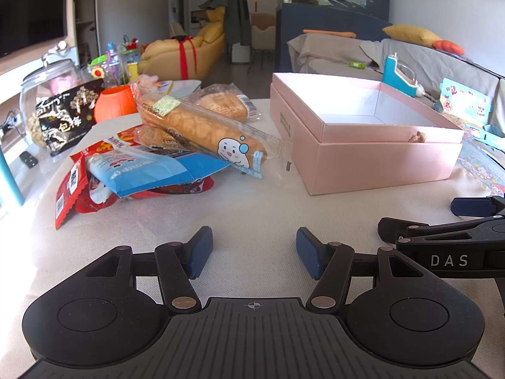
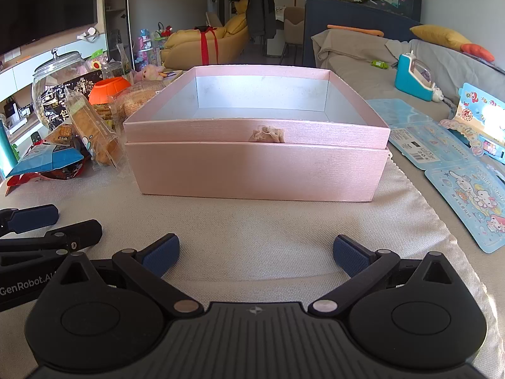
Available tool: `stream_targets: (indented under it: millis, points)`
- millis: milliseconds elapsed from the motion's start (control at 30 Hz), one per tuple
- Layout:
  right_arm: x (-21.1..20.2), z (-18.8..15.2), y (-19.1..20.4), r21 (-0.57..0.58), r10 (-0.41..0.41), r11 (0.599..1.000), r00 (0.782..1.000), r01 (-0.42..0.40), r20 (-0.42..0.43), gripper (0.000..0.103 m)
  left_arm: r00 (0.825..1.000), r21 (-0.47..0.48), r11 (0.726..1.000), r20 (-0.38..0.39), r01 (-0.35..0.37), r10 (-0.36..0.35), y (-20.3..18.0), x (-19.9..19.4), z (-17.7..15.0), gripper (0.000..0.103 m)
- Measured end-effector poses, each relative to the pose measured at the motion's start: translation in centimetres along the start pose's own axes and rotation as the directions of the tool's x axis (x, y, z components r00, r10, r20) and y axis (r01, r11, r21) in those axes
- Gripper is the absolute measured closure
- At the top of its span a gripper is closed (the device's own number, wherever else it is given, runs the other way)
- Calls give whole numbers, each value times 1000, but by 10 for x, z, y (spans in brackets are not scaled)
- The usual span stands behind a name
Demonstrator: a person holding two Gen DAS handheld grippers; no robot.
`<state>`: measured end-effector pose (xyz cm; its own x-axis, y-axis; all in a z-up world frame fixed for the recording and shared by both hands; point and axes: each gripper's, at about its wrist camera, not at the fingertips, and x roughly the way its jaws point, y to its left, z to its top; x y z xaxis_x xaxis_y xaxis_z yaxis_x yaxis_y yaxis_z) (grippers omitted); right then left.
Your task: Organize snacks
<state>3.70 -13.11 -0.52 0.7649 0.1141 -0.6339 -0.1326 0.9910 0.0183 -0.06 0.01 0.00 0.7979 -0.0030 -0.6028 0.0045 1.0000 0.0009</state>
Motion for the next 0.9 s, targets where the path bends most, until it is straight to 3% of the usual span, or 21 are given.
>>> stream_targets:
  millis: [667,733,800,900]
  points:
    - [0,0,-1,0,0,1000,1000,0,0,0,1000,36,999,0,1,-1,-1,-1,0,39]
    - [-1,-1,-1,1,2,1000,1000,-2,-1,0,1000,54,998,-17,20,-19,2,-1,4,39]
    - [-2,1,-2,-14,14,1000,1000,-14,-16,0,997,15,998,-54,59,-58,12,-4,8,40]
    - [3,13,-7,-11,48,999,993,-50,-103,0,991,5,993,-50,121,-121,30,-19,17,40]
